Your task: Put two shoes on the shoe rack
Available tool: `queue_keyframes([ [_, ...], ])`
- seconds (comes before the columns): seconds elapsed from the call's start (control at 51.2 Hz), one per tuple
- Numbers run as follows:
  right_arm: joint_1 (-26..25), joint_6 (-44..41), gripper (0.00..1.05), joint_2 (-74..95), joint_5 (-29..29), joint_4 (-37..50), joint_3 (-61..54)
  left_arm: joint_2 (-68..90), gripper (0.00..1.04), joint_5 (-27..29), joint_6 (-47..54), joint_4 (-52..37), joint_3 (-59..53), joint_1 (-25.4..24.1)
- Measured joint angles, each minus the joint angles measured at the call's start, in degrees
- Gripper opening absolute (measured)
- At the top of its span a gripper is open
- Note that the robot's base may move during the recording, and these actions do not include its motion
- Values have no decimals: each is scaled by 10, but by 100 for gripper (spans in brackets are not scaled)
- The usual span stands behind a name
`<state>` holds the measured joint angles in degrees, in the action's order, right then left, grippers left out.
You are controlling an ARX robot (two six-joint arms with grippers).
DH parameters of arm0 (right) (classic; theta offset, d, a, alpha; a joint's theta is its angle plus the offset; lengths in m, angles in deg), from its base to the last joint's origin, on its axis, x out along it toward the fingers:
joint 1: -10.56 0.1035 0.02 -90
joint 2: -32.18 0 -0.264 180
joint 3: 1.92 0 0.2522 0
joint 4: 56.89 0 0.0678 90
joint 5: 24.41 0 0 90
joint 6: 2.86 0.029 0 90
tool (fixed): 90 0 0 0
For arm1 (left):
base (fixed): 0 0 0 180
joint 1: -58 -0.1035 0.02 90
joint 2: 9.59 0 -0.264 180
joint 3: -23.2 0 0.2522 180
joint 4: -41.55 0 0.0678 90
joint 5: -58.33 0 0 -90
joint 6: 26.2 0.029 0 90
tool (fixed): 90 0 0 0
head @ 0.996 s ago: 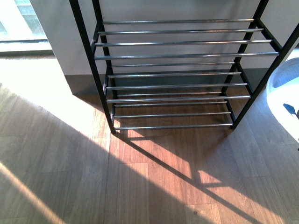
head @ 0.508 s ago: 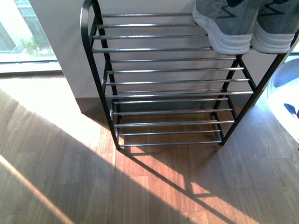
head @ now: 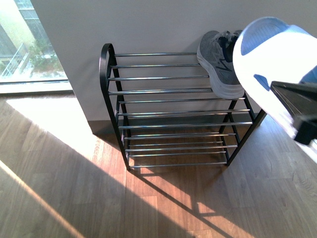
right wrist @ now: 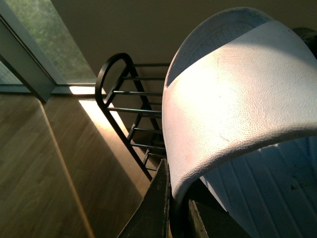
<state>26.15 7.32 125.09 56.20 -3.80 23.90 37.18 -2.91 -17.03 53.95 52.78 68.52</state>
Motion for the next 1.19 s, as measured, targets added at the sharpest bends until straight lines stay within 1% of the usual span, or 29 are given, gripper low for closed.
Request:
queue_keyframes([
  [0.078, 50, 39, 1, -10, 27, -87, 66, 0, 2, 1, 0, 0, 0, 0],
  [0.098, 56, 41, 1, -8, 30, -96, 74, 0, 2, 2, 0, 0, 0, 0],
  [0.195, 120, 83, 1, 49, 69, -174, 186, 0, 2, 0, 0, 0, 0, 0],
  [0.351, 176, 136, 1, 169, 112, -269, 359, 0, 2, 0, 0, 0, 0, 0],
  [0.43, 189, 152, 1, 226, 132, -295, 435, 0, 2, 0, 0, 0, 0, 0],
  [0.508, 192, 162, 1, 290, 161, -326, 521, 0, 2, 0, 0, 0, 0, 0],
  [0.625, 181, 162, 1, 388, 200, -375, 645, 0, 2, 0, 0, 0, 0, 0],
  [0.703, 171, 162, 1, 447, 216, -414, 721, 0, 2, 0, 0, 0, 0, 0],
  [0.82, 156, 171, 1, 524, 223, -467, 825, 0, 2, 0, 0, 0, 0, 0],
  [0.937, 150, 173, 1, 567, 226, -493, 888, 0, 2, 0, 0, 0, 0, 0],
  [1.035, 142, 173, 1, 609, 245, -518, 957, 0, 2, 0, 0, 0, 0, 0],
  [1.191, 130, 171, 1, 649, 254, -535, 1019, 0, 2, 0, 0, 0, 0, 0],
])
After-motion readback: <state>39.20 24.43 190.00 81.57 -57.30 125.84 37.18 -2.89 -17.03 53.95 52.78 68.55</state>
